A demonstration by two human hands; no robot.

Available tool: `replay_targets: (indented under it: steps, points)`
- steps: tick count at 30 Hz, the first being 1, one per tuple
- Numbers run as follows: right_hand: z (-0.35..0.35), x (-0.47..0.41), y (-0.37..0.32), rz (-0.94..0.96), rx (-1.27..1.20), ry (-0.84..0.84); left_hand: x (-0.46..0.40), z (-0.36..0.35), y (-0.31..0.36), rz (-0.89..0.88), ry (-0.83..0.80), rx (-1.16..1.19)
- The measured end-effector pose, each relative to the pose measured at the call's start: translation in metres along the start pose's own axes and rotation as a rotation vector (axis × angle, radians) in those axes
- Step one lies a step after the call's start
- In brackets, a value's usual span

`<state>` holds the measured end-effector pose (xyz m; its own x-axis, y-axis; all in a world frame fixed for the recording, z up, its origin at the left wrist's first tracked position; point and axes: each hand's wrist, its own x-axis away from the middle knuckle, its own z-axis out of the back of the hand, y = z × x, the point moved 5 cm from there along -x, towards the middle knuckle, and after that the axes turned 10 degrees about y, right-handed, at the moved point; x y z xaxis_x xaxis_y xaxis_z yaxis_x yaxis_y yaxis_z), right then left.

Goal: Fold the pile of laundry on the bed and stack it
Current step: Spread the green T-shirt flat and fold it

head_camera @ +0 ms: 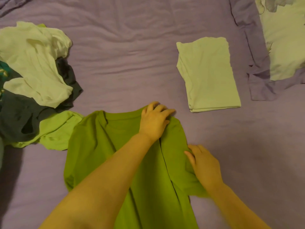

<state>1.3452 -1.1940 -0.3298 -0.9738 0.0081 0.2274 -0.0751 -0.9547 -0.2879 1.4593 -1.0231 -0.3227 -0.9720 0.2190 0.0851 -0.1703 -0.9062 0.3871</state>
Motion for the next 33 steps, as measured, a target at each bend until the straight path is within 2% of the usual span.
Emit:
replay_targets:
  steps: [5,9,11,15,17,20,23,25,28,33]
  points:
    - [0.014,-0.019,0.024,-0.093,-0.024,-0.053,-0.017,0.004,-0.008,0.134,0.059,0.051]
    - [0.05,-0.066,0.058,-0.155,0.008,0.107,-0.046,0.024,-0.016,0.271,0.165,0.153]
    - [0.061,-0.088,0.064,-0.142,-0.022,0.171,-0.057,0.024,-0.014,0.306,0.152,0.153]
    - [0.049,-0.102,0.058,-0.005,-0.029,0.071,-0.054,0.005,-0.001,0.324,0.064,0.078]
    - [0.047,-0.094,0.059,0.006,-0.143,0.092,-0.046,0.0,0.003,0.334,0.076,0.026]
    - [0.048,-0.071,0.072,-0.04,-0.274,0.125,-0.031,0.005,0.015,0.264,0.193,-0.036]
    - [0.045,-0.048,0.082,-0.008,-0.227,0.118,-0.008,0.007,0.048,-0.044,0.353,0.046]
    - [0.039,-0.039,0.087,-0.031,-0.22,0.073,0.008,-0.008,0.066,-0.182,0.259,0.111]
    - [0.035,-0.038,0.094,-0.163,-0.31,0.062,0.02,-0.039,0.074,-0.149,-0.039,0.082]
    - [0.05,-0.042,0.103,-0.345,-0.598,0.224,0.022,-0.064,0.074,-0.185,-0.133,-0.14]
